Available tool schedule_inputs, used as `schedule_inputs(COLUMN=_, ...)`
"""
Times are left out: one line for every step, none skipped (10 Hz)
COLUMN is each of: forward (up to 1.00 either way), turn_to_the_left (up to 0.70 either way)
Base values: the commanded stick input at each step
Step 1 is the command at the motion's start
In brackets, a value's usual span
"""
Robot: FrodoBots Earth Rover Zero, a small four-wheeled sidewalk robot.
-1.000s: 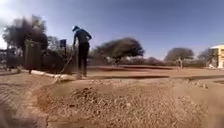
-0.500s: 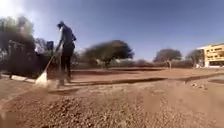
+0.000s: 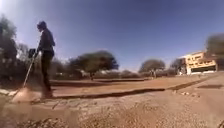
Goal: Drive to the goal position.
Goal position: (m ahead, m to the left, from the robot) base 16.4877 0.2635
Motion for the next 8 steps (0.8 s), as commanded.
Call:
schedule_inputs(forward=1.00, turn_to_the_left=-0.16)
schedule_inputs(forward=1.00, turn_to_the_left=-0.27)
schedule_inputs(forward=1.00, turn_to_the_left=-0.27)
schedule_inputs(forward=1.00, turn_to_the_left=-0.27)
schedule_inputs(forward=1.00, turn_to_the_left=-0.18)
schedule_inputs(forward=1.00, turn_to_the_left=-0.07)
schedule_inputs(forward=1.00, turn_to_the_left=0.00)
schedule_inputs(forward=1.00, turn_to_the_left=0.00)
